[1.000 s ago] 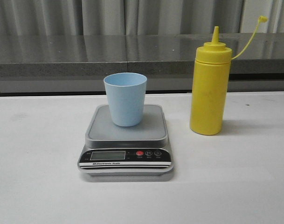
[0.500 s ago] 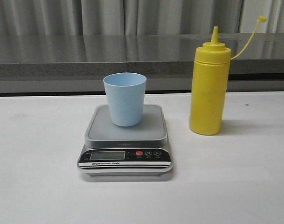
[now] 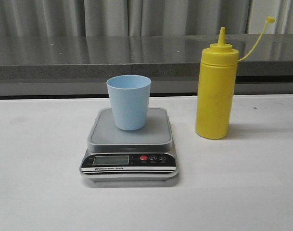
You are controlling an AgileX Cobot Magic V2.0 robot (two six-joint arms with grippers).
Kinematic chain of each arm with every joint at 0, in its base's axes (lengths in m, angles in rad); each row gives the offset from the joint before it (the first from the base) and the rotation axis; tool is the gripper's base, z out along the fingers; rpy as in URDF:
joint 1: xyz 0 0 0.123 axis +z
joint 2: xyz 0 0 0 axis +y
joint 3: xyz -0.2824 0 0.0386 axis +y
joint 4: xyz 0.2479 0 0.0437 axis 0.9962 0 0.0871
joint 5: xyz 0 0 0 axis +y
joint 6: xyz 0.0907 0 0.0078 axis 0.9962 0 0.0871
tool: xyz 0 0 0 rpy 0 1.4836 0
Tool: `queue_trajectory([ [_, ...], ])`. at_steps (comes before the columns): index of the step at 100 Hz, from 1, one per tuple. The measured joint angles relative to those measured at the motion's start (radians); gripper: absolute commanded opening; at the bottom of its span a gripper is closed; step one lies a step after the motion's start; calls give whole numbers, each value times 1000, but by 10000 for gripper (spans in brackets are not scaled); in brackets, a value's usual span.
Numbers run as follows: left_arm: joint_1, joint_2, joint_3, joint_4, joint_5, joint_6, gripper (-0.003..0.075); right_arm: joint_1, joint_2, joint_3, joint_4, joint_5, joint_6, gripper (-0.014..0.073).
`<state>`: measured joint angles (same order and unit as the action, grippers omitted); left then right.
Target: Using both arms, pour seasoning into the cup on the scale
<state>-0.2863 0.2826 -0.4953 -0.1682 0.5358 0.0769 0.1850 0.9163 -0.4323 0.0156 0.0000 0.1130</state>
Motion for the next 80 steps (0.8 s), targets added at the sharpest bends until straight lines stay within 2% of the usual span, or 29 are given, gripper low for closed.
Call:
queue_trajectory([
  [6, 0, 0, 0, 0, 0, 0, -20, 23, 49, 0, 0, -53, 0, 271],
  [16, 0, 0, 0, 0, 0, 0, -20, 50, 139, 0, -3, -143, 0, 580],
  [20, 0, 0, 0, 0, 0, 0, -20, 58, 169, 0, -16, -186, 0, 665],
  [27, 0, 0, 0, 0, 0, 0, -20, 65, 230, 0, -28, -274, 0, 642],
  [49, 0, 0, 0, 0, 0, 0, -20, 70, 422, -8, -41, -564, 0, 646],
  [67, 0, 0, 0, 0, 0, 0, -20, 70, 569, -8, -47, -734, 4, 646],
  [80, 0, 0, 0, 0, 0, 0, -20, 72, 643, -13, -71, -835, 64, 646],
])
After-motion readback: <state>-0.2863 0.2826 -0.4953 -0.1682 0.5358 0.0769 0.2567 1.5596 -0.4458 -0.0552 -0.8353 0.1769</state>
